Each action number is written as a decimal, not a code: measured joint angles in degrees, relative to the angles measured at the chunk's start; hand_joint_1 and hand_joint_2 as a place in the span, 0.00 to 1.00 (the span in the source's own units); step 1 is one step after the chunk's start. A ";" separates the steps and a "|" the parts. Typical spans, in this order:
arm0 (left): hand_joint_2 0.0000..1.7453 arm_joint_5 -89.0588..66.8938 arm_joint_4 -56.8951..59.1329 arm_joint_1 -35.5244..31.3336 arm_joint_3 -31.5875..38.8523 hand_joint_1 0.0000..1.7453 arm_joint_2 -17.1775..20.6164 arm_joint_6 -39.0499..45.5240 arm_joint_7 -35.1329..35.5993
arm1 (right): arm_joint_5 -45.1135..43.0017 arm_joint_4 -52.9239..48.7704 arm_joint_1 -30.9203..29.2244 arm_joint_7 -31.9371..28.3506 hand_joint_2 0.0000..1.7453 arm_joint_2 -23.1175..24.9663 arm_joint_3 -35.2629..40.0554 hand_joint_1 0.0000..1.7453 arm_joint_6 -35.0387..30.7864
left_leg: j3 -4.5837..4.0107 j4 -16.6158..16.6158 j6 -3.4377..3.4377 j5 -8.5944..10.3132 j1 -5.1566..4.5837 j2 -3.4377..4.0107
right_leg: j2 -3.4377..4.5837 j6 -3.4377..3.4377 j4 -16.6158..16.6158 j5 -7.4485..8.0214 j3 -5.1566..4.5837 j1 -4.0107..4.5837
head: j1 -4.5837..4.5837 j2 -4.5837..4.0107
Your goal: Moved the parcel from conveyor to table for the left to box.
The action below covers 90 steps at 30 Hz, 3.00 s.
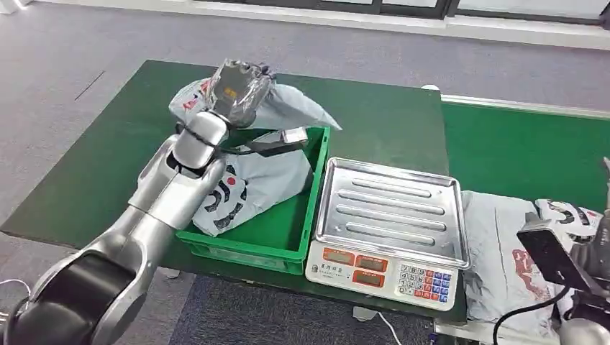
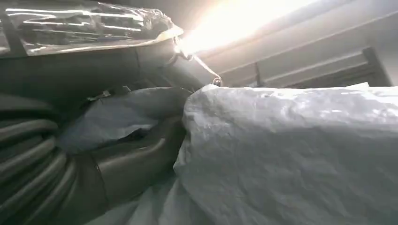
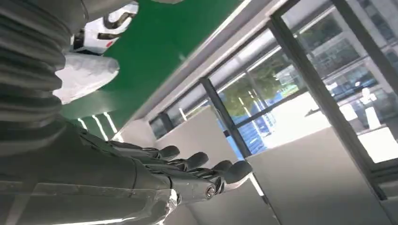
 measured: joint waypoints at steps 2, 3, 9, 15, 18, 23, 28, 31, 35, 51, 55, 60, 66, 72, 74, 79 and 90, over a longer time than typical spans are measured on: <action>1.00 0.00 -2.21 1.72 0.96 1.00 0.59 -0.35 0.00 | 0.00 -0.22 0.25 0.00 1.00 0.15 -0.52 0.00 0.17 | -0.02 0.00 0.00 0.00 0.00 -0.01 | -0.02 0.00 0.00 0.00 -0.01 0.00 | 0.00 0.00; 1.00 0.00 -2.99 2.24 1.33 1.00 0.79 -0.57 0.00 | 0.00 -0.24 0.28 0.00 1.00 0.22 -0.57 0.00 0.20 | -0.02 0.00 0.00 0.00 0.00 -0.01 | -0.02 0.00 0.00 0.00 -0.01 0.00 | 0.00 0.00; 1.00 0.00 -6.84 5.00 2.91 1.00 1.51 -0.68 -0.13 | -0.13 -0.74 0.88 0.07 1.00 0.46 -1.20 0.00 0.17 | -0.02 0.00 0.00 0.00 -0.01 -0.01 | -0.01 0.00 0.00 0.01 -0.01 -0.01 | 0.00 0.00; 1.00 0.42 -13.44 11.68 3.80 1.00 3.10 -1.55 -1.16 | -0.70 -3.08 3.60 0.11 1.00 0.72 -3.76 0.00 0.26 | -0.05 0.00 0.02 -0.04 0.00 -0.01 | -0.02 -0.04 -0.01 -0.04 -0.05 0.00 | -0.02 0.00; 1.00 1.14 -16.00 15.35 4.04 1.00 4.02 -1.88 -2.62 | -1.29 -4.31 5.16 0.04 1.00 0.74 -5.44 0.00 0.48 | -0.06 -0.02 0.00 -0.07 0.00 0.00 | -0.01 -0.05 -0.01 -0.06 -0.07 0.00 | 0.00 0.00; 1.00 3.04 -16.63 19.14 4.00 1.00 4.68 -1.31 -4.61 | -2.03 -5.77 7.33 -0.48 1.00 0.74 -7.21 0.00 0.48 | -0.08 -0.02 0.00 -0.07 0.00 -0.01 | -0.03 -0.05 -0.03 -0.06 -0.09 0.00 | 0.00 0.00; 1.00 3.21 -15.93 20.69 3.87 1.00 4.65 -0.83 -4.98 | -2.10 -6.54 8.69 -0.61 1.00 0.77 -7.65 0.00 0.33 | -0.07 -0.01 0.00 -0.07 0.00 0.00 | 0.03 -0.05 -0.03 -0.05 -0.12 0.00 | 0.00 0.00; 1.00 5.12 -15.16 21.41 3.82 0.00 4.30 -2.06 -6.38 | -2.03 -6.78 9.02 -0.61 1.00 0.79 -7.71 0.00 0.06 | -0.06 -0.01 0.00 -0.07 0.00 0.03 | 0.03 -0.05 -0.04 -0.05 -0.11 0.00 | 0.00 0.00; 1.00 9.66 -12.62 23.90 3.34 0.00 2.82 -5.66 -8.15 | -2.23 -7.41 9.58 -0.61 1.00 0.85 -8.28 0.00 0.04 | -0.08 -0.01 0.01 -0.09 -0.01 0.02 | 0.04 -0.05 -0.04 -0.05 -0.11 0.00 | 0.00 0.00; 0.00 25.25 -18.19 25.25 -0.55 0.00 5.73 -32.79 -13.33 | -2.08 -8.31 11.00 -0.48 1.00 0.87 -9.51 0.00 0.41 | -0.15 -0.01 0.03 -0.12 0.00 -0.01 | -0.02 -0.08 -0.02 -0.08 -0.17 0.01 | 0.00 0.00; 0.00 26.05 -23.64 25.26 -1.45 0.00 7.40 -33.68 -13.18 | -2.40 -9.03 11.94 -0.59 1.00 1.07 -10.40 0.00 0.48 | -0.14 -0.01 -0.01 -0.17 0.01 0.06 | 0.10 -0.09 -0.03 -0.09 -0.20 0.01 | 0.00 0.00; 1.00 30.69 -30.19 25.93 -1.60 0.00 8.94 -29.42 -14.73 | -2.86 -10.54 14.00 -0.94 1.00 1.57 -11.65 0.00 0.50 | -0.13 -0.01 -0.02 -0.15 0.01 0.05 | 0.05 -0.09 -0.02 -0.09 -0.18 0.02 | 0.00 0.00; 1.00 36.44 -40.42 27.64 -1.27 0.00 9.02 -21.59 -16.15 | -1.92 -13.01 17.08 -3.32 1.00 4.92 -13.03 0.00 0.22 | -0.13 -0.03 -0.03 -0.17 0.02 0.06 | 0.09 -0.11 -0.02 -0.10 -0.19 0.03 | 0.00 0.00; 1.00 38.25 -47.56 29.53 -1.01 0.00 7.06 -8.27 -21.36 | -1.07 -13.88 17.40 -2.80 1.00 7.15 -13.00 0.00 -0.68 | -0.13 -0.03 -0.03 -0.17 0.02 0.05 | 0.07 -0.11 -0.03 -0.10 -0.14 0.02 | 0.00 0.00; 1.00 38.80 -49.31 30.56 -1.03 0.00 6.47 -5.92 -23.21 | -1.66 -13.88 17.04 -2.60 1.00 7.15 -13.00 0.00 -0.85 | -0.12 -0.03 -0.03 -0.18 0.01 0.05 | 0.07 -0.11 -0.03 -0.10 -0.12 0.01 | 0.00 0.00; 1.00 38.38 -51.62 33.68 -1.12 0.00 6.38 -5.97 -23.87 | -3.04 -13.88 16.42 -2.05 1.00 6.27 -12.98 0.00 -0.94 | -0.10 -0.03 -0.02 -0.17 0.01 0.05 | 0.05 -0.10 -0.05 -0.10 -0.12 0.02 | 0.00 0.00; 1.00 37.79 -53.15 35.18 -1.12 0.00 6.38 -6.08 -23.78 | -3.34 -13.88 16.27 -2.01 1.00 5.64 -12.98 0.00 -1.03 | -0.11 -0.03 -0.02 -0.17 0.02 0.05 | 0.05 -0.11 -0.03 -0.10 -0.12 0.03 | 0.00 0.00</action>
